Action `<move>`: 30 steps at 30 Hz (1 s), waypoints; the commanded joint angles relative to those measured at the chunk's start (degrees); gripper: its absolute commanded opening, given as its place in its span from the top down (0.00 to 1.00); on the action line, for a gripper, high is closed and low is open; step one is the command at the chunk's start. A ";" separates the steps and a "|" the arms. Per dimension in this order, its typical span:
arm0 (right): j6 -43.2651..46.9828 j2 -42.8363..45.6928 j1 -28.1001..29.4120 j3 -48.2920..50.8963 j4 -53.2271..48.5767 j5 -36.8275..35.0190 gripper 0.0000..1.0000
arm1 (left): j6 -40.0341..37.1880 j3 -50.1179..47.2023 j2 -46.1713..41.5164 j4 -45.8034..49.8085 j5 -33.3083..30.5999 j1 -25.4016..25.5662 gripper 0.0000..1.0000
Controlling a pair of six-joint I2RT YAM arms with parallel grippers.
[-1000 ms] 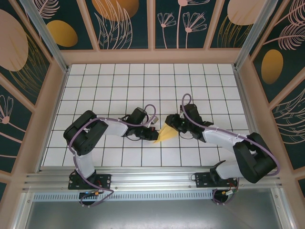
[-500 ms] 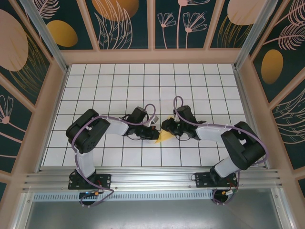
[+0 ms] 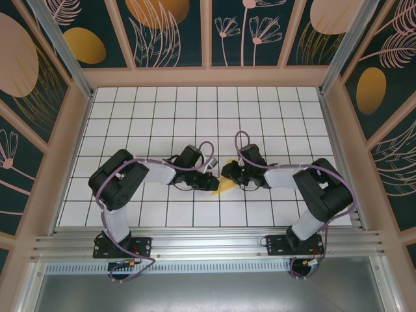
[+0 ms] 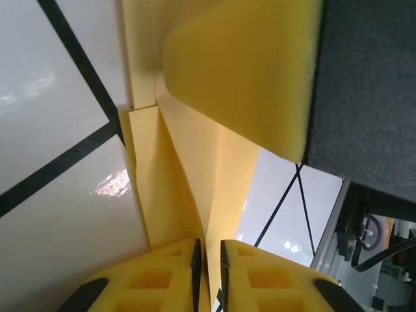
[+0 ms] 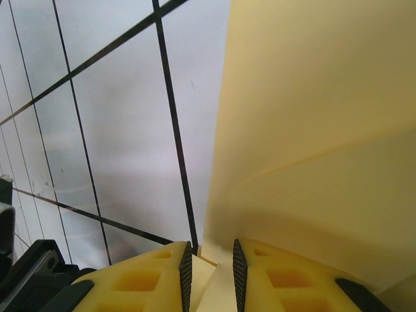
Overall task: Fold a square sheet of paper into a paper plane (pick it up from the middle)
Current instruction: Fourth fold the wing at the center of the table.
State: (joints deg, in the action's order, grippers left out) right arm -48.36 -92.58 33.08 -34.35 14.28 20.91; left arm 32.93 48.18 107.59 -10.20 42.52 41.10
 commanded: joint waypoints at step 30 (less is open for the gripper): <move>0.40 -2.37 -0.38 4.37 1.09 -1.37 0.73 | 4.69 -7.04 -18.31 -0.35 -10.66 0.25 0.79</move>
State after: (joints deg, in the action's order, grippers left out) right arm -48.38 -92.86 33.08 -32.29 18.52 21.52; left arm 34.57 40.53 92.68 -9.82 35.57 41.25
